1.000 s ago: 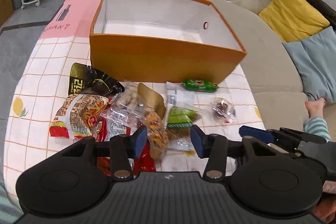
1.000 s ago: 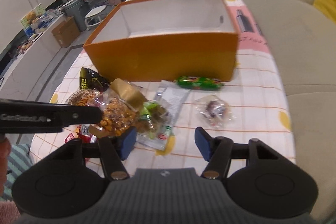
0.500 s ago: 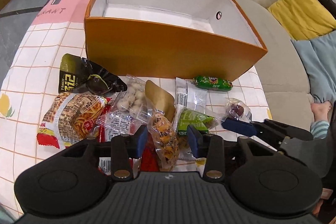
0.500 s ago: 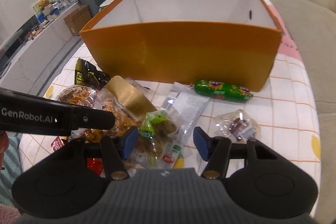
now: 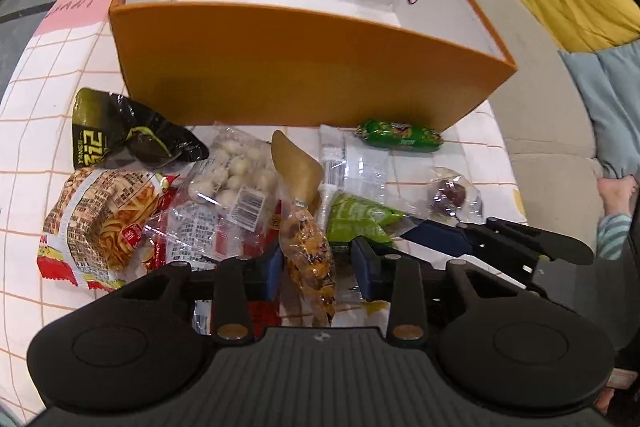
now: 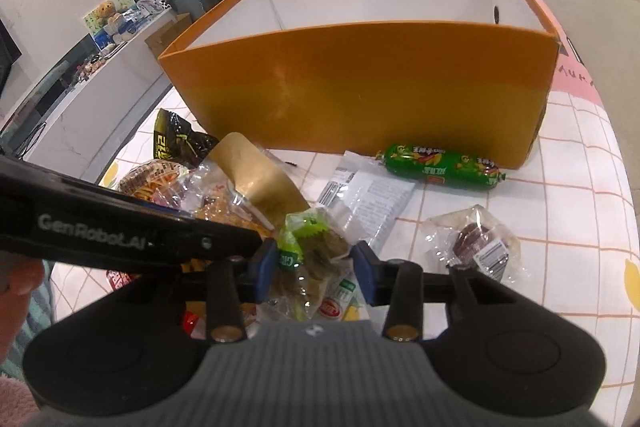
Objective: Organize snacks
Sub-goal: 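Grasp the clear nut bag with the left tool while the right tool grasps the green-labelled pack, then carry both packs into the orange box and open both tools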
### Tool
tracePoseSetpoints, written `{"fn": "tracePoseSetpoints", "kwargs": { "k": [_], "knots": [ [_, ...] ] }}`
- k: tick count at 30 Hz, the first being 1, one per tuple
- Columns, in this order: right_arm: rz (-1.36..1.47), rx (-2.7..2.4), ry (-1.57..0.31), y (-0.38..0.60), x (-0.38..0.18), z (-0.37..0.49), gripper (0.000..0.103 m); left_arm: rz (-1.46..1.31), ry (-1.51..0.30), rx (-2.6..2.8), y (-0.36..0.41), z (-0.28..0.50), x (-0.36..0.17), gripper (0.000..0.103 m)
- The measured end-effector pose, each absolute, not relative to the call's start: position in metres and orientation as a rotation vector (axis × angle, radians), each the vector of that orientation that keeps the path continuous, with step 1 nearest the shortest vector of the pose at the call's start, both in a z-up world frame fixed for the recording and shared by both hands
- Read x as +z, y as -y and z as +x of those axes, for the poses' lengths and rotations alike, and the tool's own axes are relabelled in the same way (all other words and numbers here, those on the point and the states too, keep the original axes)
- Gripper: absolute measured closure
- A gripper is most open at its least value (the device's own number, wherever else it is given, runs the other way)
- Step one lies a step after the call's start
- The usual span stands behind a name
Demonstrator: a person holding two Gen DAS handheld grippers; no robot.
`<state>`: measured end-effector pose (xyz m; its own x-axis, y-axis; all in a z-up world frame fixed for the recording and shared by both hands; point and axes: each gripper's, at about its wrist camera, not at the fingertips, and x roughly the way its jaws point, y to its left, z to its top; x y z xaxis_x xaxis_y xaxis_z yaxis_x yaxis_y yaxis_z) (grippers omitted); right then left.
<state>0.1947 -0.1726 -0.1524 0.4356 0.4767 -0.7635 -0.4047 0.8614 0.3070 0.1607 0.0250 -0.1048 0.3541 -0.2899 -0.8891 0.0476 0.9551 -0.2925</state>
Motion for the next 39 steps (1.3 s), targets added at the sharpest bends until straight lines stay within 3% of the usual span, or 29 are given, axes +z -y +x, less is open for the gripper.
{"fn": "tracePoseSetpoints", "kwargs": {
  "k": [5,9,17,28,39],
  "knots": [
    [0.121,0.552,-0.995,0.178,-0.157,0.197,0.061,-0.249,-1.222,-0.184,-0.024,0.165,-0.114,0.064],
    [0.128,0.546,-1.004,0.180,-0.158,0.196,0.066,-0.250,-1.216,-0.175,-0.022,0.164,-0.116,0.073],
    [0.142,0.531,-1.001,0.184,-0.149,0.191,0.068,-0.272,-1.163,-0.165,-0.025,0.148,-0.101,0.075],
    [0.157,0.497,-0.857,0.206,-0.084,0.160,0.068,-0.302,-0.993,-0.156,-0.040,0.118,-0.032,0.075],
    [0.148,0.532,-0.741,0.217,0.007,0.192,0.068,-0.321,-0.866,-0.228,-0.055,0.156,0.042,0.075]
  ]
}}
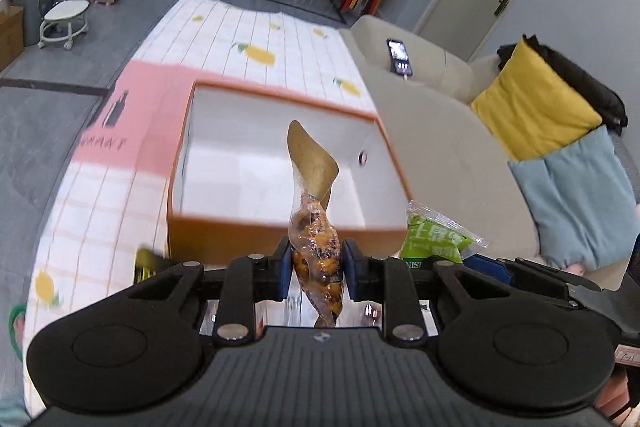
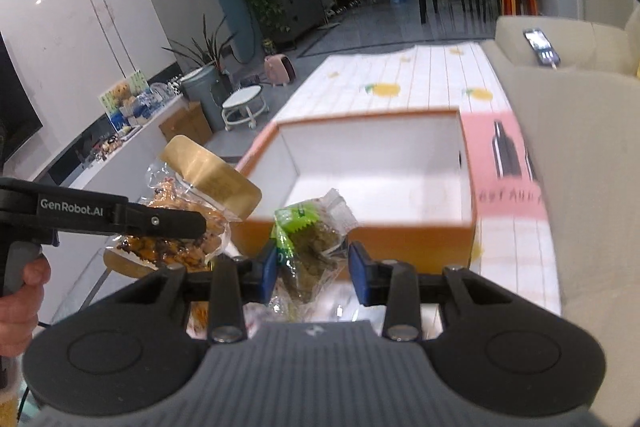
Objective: Organize snacks
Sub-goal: 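Carry both packs into the orange box and open both tools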
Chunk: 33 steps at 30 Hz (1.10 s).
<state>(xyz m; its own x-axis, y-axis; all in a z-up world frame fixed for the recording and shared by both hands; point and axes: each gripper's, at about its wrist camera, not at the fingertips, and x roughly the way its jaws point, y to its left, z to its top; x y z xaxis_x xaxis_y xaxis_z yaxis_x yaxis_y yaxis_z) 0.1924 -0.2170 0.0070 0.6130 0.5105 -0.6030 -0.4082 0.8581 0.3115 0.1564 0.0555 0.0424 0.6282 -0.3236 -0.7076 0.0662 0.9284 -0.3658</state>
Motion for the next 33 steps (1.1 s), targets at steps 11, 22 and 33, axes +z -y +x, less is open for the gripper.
{"fn": "tracePoseSetpoints", "kwargs": {
  "k": [11,22,33],
  "knots": [
    [0.103,0.591,-0.818,0.177,0.014,0.304,0.068,-0.266,-0.943,-0.187,-0.066,0.259,0.037,0.075],
    [-0.050,0.640,-1.077,0.121,-0.080,0.375,0.068,-0.189,-1.163,-0.150,-0.068,0.308,-0.052,0.075],
    [-0.088,0.678,-1.236,0.098,-0.132,0.404,0.068,-0.095,-1.273,-0.149,-0.060,0.326,-0.092,0.075]
  ]
}}
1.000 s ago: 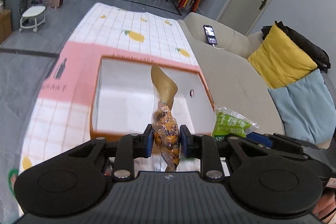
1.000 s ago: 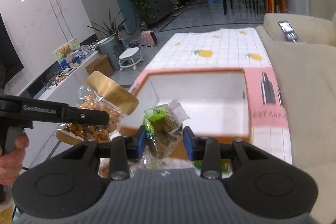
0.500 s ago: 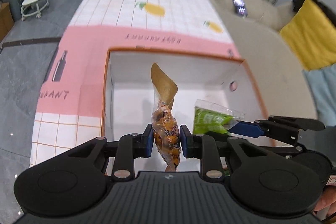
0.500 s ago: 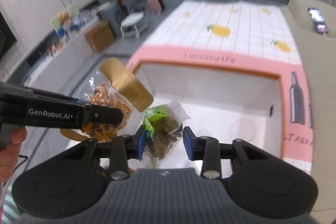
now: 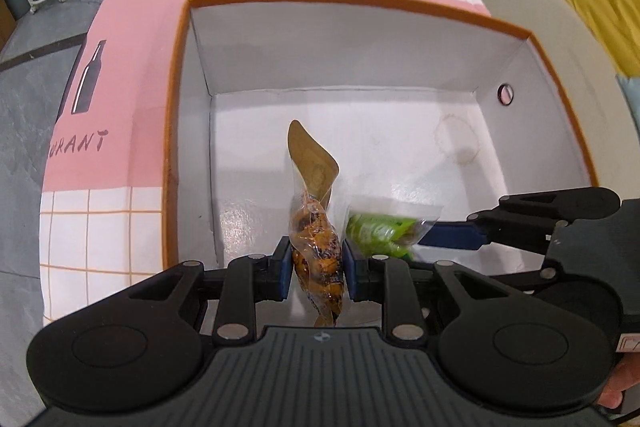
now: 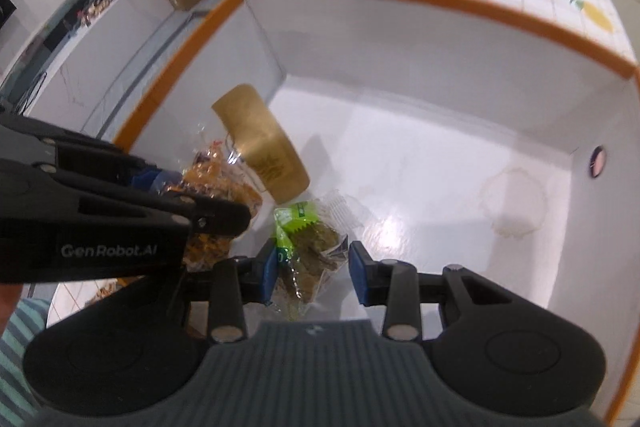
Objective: Organize snacks
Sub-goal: 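Carry both packs into the orange box and open both tools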
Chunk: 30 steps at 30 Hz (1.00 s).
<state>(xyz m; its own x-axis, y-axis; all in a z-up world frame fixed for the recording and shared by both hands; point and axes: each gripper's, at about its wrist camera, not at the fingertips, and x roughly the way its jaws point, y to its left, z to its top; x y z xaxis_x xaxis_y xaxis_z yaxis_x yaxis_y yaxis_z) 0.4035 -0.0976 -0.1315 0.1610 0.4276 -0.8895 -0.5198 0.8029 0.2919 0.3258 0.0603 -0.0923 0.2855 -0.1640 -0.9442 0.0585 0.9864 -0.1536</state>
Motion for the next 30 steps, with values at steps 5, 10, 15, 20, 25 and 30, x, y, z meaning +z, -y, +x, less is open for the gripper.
{"fn": "tracePoseSetpoints", "kwargs": {
  "k": [5,10,15,20,25,30],
  "knots": [
    [-0.100,0.674,-1.271,0.093,-0.140,0.408,0.068,-0.038,-1.310,-0.132,-0.052,0.330,-0.099,0.075],
    [-0.106,0.663,-1.284,0.089,-0.141,0.407,0.065,-0.019,-1.321,-0.105,-0.049,0.334,-0.102,0.073],
    [-0.114,0.633,-1.279,0.089,-0.140,0.406,0.063,-0.016,-1.288,-0.109,-0.049,0.331,-0.091,0.060],
    [-0.107,0.613,-1.261,0.086,-0.133,0.404,0.051,-0.013,-1.232,-0.106,-0.051,0.321,-0.070,0.050],
    [-0.101,0.604,-1.238,0.091,-0.119,0.398,0.049,-0.009,-1.171,-0.107,-0.052,0.308,-0.044,0.049],
    [-0.096,0.597,-1.194,0.096,-0.093,0.386,0.046,0.000,-1.102,-0.092,-0.053,0.291,-0.015,0.049]
  ]
}}
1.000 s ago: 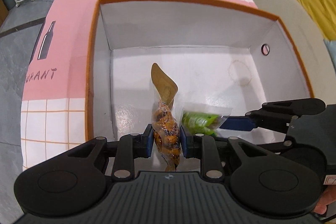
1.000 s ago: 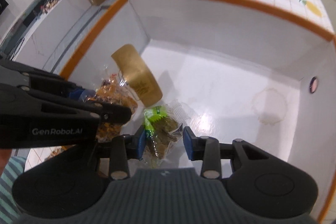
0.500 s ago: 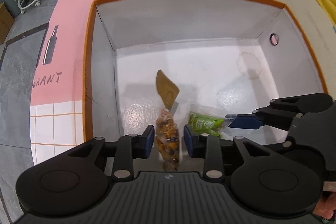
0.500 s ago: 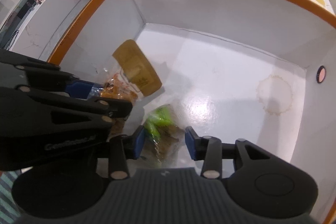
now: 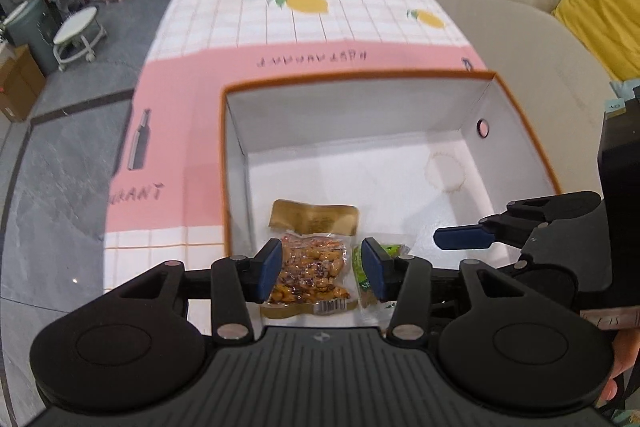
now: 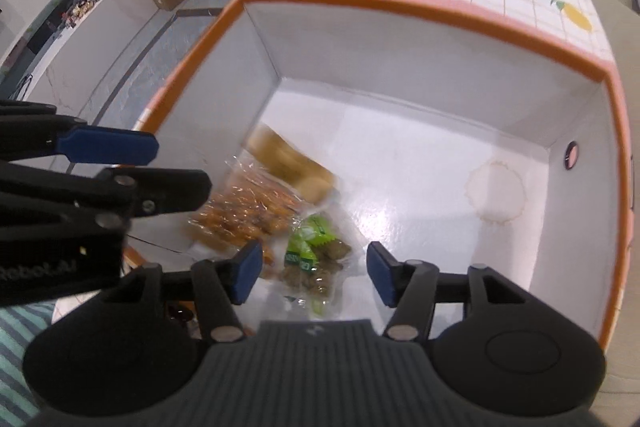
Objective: Organize snacks
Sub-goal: 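Carry both packs into the orange box and open both tools, then grasp the striped wafer pack with the left tool while the right tool grasps the white-ball tray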
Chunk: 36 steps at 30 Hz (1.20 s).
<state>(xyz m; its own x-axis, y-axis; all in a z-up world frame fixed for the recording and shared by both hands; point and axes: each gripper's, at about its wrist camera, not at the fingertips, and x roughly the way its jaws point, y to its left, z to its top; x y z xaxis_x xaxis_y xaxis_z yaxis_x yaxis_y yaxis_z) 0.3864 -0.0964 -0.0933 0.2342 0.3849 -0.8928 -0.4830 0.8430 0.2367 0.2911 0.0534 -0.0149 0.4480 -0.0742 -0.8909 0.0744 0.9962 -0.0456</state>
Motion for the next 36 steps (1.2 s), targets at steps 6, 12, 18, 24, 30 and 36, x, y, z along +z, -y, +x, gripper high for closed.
{"fn": "tracePoseSetpoints", "kwargs": {
  "k": [6,12,18,24,30,36],
  "knots": [
    [-0.080,0.578,-1.133,0.109,-0.055,0.365,0.045,0.006,-1.007,-0.095,-0.052,0.258,0.021,0.049],
    [-0.071,0.537,-1.108,0.124,-0.021,0.334,0.040,0.031,-0.942,-0.097,-0.046,0.219,0.045,0.049],
    [-0.030,0.482,-1.026,0.147,0.003,0.286,0.036,0.067,-0.881,-0.072,-0.044,0.173,0.051,0.049],
    [0.040,0.401,-0.954,0.173,0.000,0.234,0.036,-0.015,-0.868,-0.063,-0.055,0.134,0.034,0.046],
    [0.125,0.337,-0.937,0.182,-0.030,0.186,0.036,-0.008,-0.884,-0.038,-0.065,0.108,0.003,0.044],
    [0.183,0.329,-1.084,0.174,-0.080,0.159,0.036,0.000,-0.967,-0.002,-0.071,0.096,-0.033,0.044]
  ]
}}
